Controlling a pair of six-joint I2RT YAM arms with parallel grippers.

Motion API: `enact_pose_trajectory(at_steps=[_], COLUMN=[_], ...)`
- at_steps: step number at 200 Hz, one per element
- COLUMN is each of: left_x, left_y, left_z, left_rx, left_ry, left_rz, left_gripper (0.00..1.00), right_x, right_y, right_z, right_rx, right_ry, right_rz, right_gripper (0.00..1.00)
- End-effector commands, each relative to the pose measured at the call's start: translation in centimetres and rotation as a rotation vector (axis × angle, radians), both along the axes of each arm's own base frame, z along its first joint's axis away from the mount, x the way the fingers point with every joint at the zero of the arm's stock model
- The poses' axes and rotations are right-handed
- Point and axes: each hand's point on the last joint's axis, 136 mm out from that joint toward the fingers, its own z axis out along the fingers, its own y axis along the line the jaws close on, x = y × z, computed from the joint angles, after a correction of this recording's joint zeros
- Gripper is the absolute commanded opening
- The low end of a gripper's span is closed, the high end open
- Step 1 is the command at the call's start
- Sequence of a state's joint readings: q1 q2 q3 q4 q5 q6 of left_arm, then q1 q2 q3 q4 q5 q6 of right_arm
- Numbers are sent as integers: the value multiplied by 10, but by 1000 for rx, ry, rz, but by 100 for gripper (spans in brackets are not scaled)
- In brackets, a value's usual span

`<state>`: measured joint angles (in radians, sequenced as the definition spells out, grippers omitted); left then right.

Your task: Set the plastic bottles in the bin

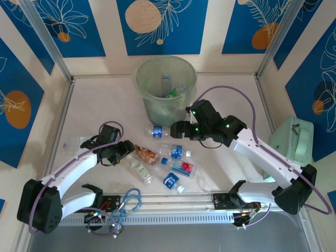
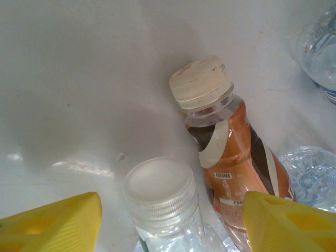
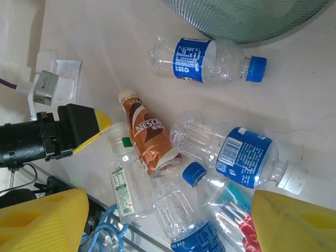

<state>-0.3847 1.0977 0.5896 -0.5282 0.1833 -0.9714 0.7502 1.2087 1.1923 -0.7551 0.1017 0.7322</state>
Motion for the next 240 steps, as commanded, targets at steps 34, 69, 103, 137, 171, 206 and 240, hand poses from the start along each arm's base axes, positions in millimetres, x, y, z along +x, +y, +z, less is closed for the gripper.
enact_pose_trajectory(at_steps=[34,69,103,137,171,206,240], left_x=[-9,-16,-15,-12,-12,-11,-10], left_y=[-6,-4,-7,-10,-11,-13,-13], left_z=[-15,-18,-26,-29,-37,-40,-34], left_rx=[9,37,40,40,41,31,30], left_ry=[56,71,86,91,107,111,97], left_rz=[2,-4,3,3,10,14,14], left_gripper=[67,67,65,61,59,53,46], right_x=[3,5,6,6,6,7,7], right_y=[6,6,9,9,8,8,8], right_z=[10,9,9,9,9,12,17], right_rx=[15,10,13,9,6,5,8], right_ry=[-24,-26,-24,-25,-23,-28,-38], right_rz=[6,2,5,5,5,5,4], right_gripper=[81,81,81,81,81,81,81])
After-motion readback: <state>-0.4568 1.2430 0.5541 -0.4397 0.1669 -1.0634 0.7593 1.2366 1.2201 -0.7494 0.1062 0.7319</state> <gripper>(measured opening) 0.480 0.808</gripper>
